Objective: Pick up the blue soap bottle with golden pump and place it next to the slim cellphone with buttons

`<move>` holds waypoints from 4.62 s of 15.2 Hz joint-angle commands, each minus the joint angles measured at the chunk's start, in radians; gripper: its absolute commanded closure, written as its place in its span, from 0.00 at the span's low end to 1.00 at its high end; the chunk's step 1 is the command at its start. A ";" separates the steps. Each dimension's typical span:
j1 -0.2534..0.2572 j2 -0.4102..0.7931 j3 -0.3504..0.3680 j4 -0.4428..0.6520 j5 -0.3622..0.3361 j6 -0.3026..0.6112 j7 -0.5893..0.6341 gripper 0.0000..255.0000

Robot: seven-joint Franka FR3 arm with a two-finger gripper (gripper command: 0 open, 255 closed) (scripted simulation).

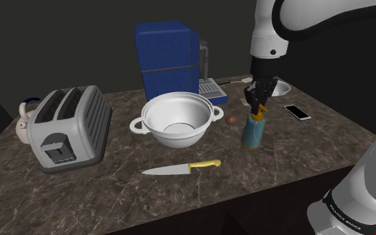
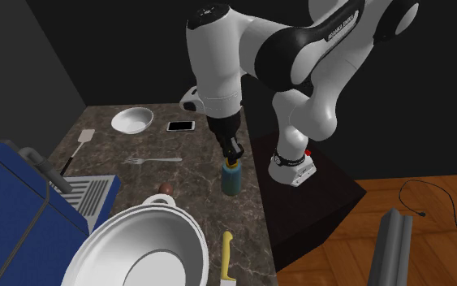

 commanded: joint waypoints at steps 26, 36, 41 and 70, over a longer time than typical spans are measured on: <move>-0.009 0.053 -0.021 0.404 -0.020 -0.351 0.018 1.00; -0.064 0.041 -0.174 0.335 -0.124 -0.302 -0.175 1.00; -0.100 0.067 -0.270 0.313 -0.187 -0.252 -0.293 1.00; -0.318 0.786 -0.776 0.752 -0.099 0.020 -1.041 1.00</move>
